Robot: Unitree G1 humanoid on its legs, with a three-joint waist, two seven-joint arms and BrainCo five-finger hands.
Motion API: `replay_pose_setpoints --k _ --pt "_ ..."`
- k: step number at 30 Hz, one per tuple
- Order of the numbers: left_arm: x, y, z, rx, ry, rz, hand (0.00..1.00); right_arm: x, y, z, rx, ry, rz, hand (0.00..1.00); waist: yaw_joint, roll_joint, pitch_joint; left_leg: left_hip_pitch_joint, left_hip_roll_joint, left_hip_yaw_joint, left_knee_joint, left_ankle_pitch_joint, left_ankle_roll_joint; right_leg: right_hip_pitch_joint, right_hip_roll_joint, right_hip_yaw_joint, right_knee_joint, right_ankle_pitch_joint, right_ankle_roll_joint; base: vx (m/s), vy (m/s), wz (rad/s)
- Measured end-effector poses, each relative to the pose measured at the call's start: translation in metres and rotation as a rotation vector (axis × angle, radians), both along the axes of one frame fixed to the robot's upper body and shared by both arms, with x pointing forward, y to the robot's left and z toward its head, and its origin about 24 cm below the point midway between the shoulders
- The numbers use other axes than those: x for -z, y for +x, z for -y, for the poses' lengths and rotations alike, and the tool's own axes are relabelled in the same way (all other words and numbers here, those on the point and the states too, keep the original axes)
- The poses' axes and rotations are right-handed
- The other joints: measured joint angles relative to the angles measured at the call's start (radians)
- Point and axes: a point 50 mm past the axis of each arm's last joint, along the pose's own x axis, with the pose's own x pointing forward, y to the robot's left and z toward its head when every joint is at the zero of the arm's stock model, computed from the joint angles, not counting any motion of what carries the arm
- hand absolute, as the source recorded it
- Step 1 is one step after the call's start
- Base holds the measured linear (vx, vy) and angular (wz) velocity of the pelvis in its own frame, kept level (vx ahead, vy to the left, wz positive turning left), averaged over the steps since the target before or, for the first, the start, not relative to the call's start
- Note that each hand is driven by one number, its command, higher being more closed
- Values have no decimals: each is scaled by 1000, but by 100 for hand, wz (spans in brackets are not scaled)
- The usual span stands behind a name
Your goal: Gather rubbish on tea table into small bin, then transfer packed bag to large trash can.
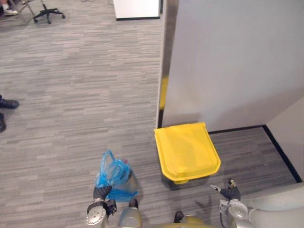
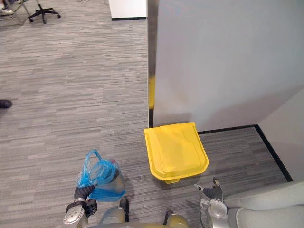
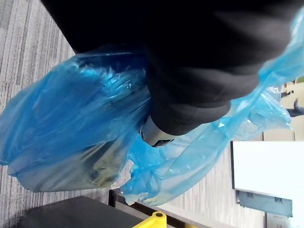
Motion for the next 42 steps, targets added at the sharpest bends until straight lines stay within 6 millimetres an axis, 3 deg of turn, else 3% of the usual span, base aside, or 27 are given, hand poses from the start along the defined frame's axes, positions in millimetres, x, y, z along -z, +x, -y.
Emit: replay_pose_setpoints --k 7,10,11,12,13,15,16,18,20,23,24,26,27,30,35,42 --pt "1 0 2 3 -5 -1 100 0 1 0 -3 -1 -1 0 0 38 1 -35 25 20 193 -130 17 11 10 70 3 12 18 -8 78 -31" --pt "-3 2 1 3 0 19 100 -3 3 -1 -6 -3 15 0 0 36 16 -75 35 23 344 -235 35 -44 2 95 163 -60 37 -31 128 -24" --pt "-4 2 1 2 2 24 100 -6 7 -1 -8 -6 32 0 3 27 32 -67 30 25 384 -282 44 -83 -14 93 292 -86 41 -61 109 -38" --pt "-5 3 0 -1 5 25 100 -10 14 -3 -13 -4 58 0 1 23 63 -40 20 28 407 -304 69 -176 -26 84 493 -88 23 -58 96 -35" --pt "-5 3 -1 3 9 21 100 -10 14 -4 -14 0 59 0 -1 32 73 -31 20 28 419 -311 79 -207 -25 76 534 -100 18 -6 76 -26" --pt "-11 16 -7 27 39 50 100 -9 14 -4 -12 4 48 0 1 7 106 9 16 28 455 -346 104 -301 -30 12 482 -100 21 42 23 -6" --pt "-14 19 -11 32 54 57 100 -9 14 -4 -11 4 47 0 1 -4 114 17 8 26 465 -353 102 -325 -32 0 424 -75 32 54 -67 23" --pt "-16 31 -17 45 77 62 100 -8 10 5 13 -10 28 0 -11 -23 137 26 -24 -16 503 -386 86 -277 -54 -20 246 69 63 112 -124 54" --pt "-19 42 -13 50 71 86 100 -11 6 20 39 -40 17 0 -26 -1 174 44 -28 -82 534 -413 80 -250 -47 0 310 60 70 145 -118 83" --pt "-21 43 -18 35 87 91 100 -7 -6 28 81 -44 -13 0 -34 2 172 46 -43 -153 538 -429 60 -250 -14 61 397 46 41 183 -175 94" --pt "-20 42 -17 32 86 87 100 0 -26 36 157 -27 -58 0 -30 20 150 39 -29 -229 538 -445 28 -247 -4 13 449 -29 2 227 -209 98" --pt "-18 39 -12 37 76 80 100 3 -35 36 201 -5 -66 0 -29 55 117 17 18 -283 555 -454 2 -233 30 -62 428 -50 -23 225 -169 83" --pt "-17 39 -10 38 71 78 100 3 -36 35 202 0 -66 0 -26 58 108 9 34 -302 565 -457 -4 -229 46 -79 415 -55 -32 287 -172 35" --pt "-12 34 0 86 58 54 100 8 -31 16 208 60 -43 0 -29 37 33 25 77 -327 463 -441 -36 -225 88 -103 390 -77 -61 217 -143 4" --pt "-11 33 6 122 48 48 100 11 -38 12 233 91 -47 0 -30 33 -1 59 117 -324 385 -420 -75 -210 136 -63 364 -59 -91 219 -77 1" --pt "-7 20 3 110 51 24 100 10 -31 6 192 91 -39 0 -18 20 -13 98 95 -296 371 -407 -64 -190 137 17 363 -48 -82 2 9 -7"
